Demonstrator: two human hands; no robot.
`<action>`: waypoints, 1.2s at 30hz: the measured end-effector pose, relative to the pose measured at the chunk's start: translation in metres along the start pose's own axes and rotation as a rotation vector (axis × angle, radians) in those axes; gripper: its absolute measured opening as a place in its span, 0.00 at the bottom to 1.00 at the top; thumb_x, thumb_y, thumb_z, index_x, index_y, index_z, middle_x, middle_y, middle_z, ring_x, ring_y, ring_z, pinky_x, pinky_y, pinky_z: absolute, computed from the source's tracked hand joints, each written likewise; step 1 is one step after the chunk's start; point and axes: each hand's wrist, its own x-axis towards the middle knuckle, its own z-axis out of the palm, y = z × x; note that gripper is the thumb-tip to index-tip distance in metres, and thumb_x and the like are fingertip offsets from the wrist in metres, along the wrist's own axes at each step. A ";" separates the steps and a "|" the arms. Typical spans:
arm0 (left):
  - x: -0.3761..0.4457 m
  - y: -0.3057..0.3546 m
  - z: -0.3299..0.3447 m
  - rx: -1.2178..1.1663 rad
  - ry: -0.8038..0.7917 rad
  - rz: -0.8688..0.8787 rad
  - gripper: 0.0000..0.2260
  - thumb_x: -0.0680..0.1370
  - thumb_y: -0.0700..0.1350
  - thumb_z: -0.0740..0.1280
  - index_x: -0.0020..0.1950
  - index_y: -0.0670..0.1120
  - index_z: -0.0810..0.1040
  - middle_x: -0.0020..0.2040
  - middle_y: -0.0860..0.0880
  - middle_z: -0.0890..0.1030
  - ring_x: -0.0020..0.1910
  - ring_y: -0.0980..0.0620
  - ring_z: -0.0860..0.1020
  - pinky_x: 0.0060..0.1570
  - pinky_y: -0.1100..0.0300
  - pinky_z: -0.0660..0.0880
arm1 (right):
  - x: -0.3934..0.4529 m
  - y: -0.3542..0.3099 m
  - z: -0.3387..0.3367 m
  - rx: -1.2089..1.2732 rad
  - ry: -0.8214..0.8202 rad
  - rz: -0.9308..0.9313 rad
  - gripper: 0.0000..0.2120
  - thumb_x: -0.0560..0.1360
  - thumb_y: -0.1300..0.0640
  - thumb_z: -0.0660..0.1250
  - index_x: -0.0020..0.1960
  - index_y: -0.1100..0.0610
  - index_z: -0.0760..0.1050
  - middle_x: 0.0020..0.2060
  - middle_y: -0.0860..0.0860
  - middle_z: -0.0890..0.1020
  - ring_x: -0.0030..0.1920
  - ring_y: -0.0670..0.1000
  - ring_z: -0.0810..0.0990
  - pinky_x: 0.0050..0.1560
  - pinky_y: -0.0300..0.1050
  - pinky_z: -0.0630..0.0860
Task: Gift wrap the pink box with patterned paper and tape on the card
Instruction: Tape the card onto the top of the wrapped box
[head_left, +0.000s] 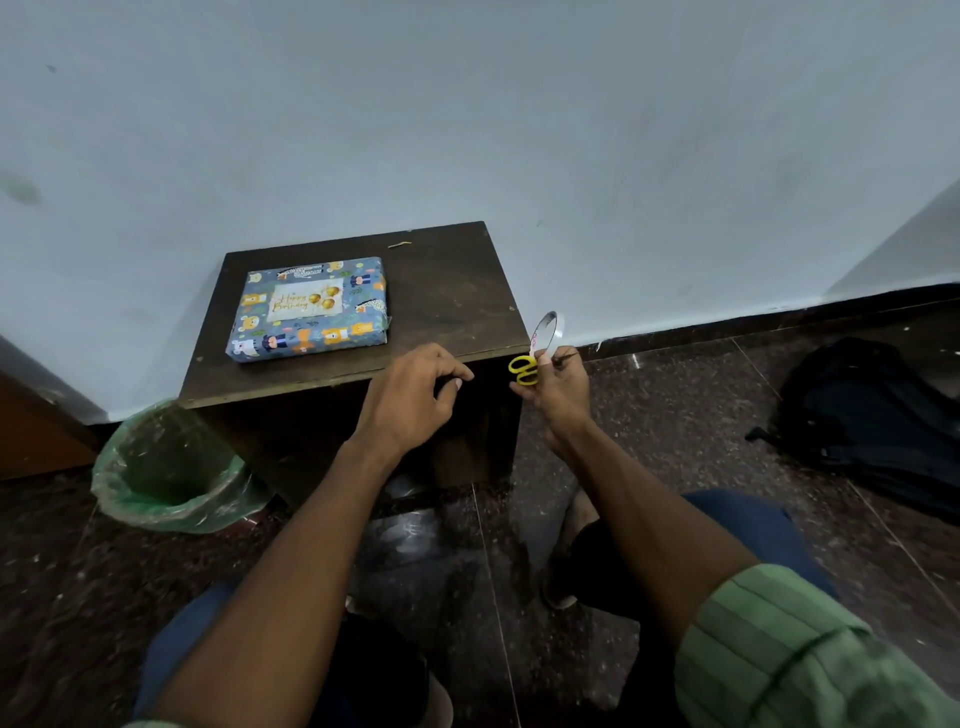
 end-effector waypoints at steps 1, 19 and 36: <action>-0.001 -0.001 0.000 -0.003 0.001 -0.005 0.09 0.80 0.43 0.72 0.55 0.56 0.87 0.53 0.59 0.82 0.52 0.56 0.80 0.45 0.52 0.81 | 0.001 -0.001 0.001 0.017 -0.003 0.012 0.04 0.86 0.59 0.63 0.52 0.53 0.71 0.50 0.56 0.81 0.50 0.53 0.83 0.44 0.48 0.85; -0.006 0.010 0.014 0.141 -0.233 -0.064 0.20 0.82 0.49 0.71 0.74 0.55 0.78 0.68 0.56 0.80 0.69 0.53 0.77 0.64 0.55 0.75 | -0.045 0.004 -0.018 -0.368 0.145 -0.001 0.06 0.85 0.53 0.61 0.52 0.53 0.73 0.46 0.53 0.84 0.42 0.51 0.82 0.27 0.43 0.74; -0.027 0.006 0.007 -0.195 -0.370 -0.375 0.05 0.75 0.48 0.80 0.44 0.59 0.89 0.36 0.62 0.86 0.41 0.68 0.83 0.48 0.68 0.75 | -0.047 -0.038 -0.035 -0.547 -0.200 0.326 0.09 0.79 0.60 0.73 0.41 0.62 0.85 0.37 0.60 0.85 0.32 0.54 0.79 0.30 0.39 0.68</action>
